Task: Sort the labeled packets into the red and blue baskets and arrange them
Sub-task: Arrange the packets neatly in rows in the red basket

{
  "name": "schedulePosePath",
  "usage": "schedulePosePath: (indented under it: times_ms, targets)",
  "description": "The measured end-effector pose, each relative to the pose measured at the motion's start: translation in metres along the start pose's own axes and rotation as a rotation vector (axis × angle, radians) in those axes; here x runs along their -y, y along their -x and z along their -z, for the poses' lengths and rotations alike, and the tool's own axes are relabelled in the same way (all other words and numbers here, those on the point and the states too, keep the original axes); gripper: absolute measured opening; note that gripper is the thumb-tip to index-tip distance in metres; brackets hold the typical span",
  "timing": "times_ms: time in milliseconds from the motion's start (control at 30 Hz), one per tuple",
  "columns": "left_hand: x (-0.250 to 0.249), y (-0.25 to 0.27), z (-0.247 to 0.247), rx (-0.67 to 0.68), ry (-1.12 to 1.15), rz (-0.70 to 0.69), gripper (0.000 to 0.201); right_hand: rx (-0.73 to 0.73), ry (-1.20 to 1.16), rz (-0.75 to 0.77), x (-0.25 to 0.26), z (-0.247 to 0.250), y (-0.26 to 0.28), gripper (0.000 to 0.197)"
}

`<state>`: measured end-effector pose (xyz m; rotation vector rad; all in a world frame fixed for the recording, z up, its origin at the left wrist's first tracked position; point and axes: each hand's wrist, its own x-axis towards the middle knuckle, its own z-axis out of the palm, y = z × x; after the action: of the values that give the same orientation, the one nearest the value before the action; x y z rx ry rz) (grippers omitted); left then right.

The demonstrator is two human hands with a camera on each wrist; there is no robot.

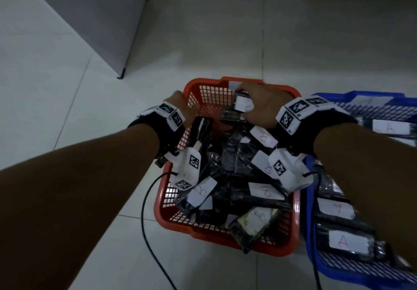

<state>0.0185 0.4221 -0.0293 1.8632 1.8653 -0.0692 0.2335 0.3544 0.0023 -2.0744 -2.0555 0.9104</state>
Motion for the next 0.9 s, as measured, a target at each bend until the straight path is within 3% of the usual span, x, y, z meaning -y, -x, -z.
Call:
schedulePosePath:
  times_ms: [167,300,433,567,667,767,833,900]
  targets:
    - [0.003,0.004,-0.012,0.031,0.116,0.041,0.033,0.072,0.299,-0.065,-0.017,-0.003,-0.003,0.052]
    - [0.004,0.005,-0.012,0.008,0.070,-0.044,0.014,-0.090,0.292,-0.012,-0.022,-0.011,0.005,0.047]
    - [0.001,0.009,-0.013,-0.048,0.102,0.013,0.027,-0.232,0.224,0.019,-0.023,-0.015,0.015,0.051]
    - [-0.001,0.015,-0.008,0.030,0.001,0.006,0.032,-0.120,0.237,-0.080,-0.024,-0.015,0.014,0.041]
    - [-0.007,0.020,-0.007,-0.142,0.018,-0.034,0.036,-0.133,0.205,-0.081,-0.023,-0.009,0.015,0.034]
    - [-0.016,0.023,0.001,-0.354,-0.139,-0.245,0.044,-0.066,0.174,-0.121,-0.019,-0.002,0.015,0.026]
    - [-0.026,0.024,0.010,-0.269,-0.234,-0.369,0.035,0.078,0.179,-0.168,-0.017,0.001,0.015,0.030]
    - [-0.033,0.018,0.010,-0.084,-0.377,-0.392,0.024,0.168,0.212,-0.174,-0.014,0.001,0.017,0.035]
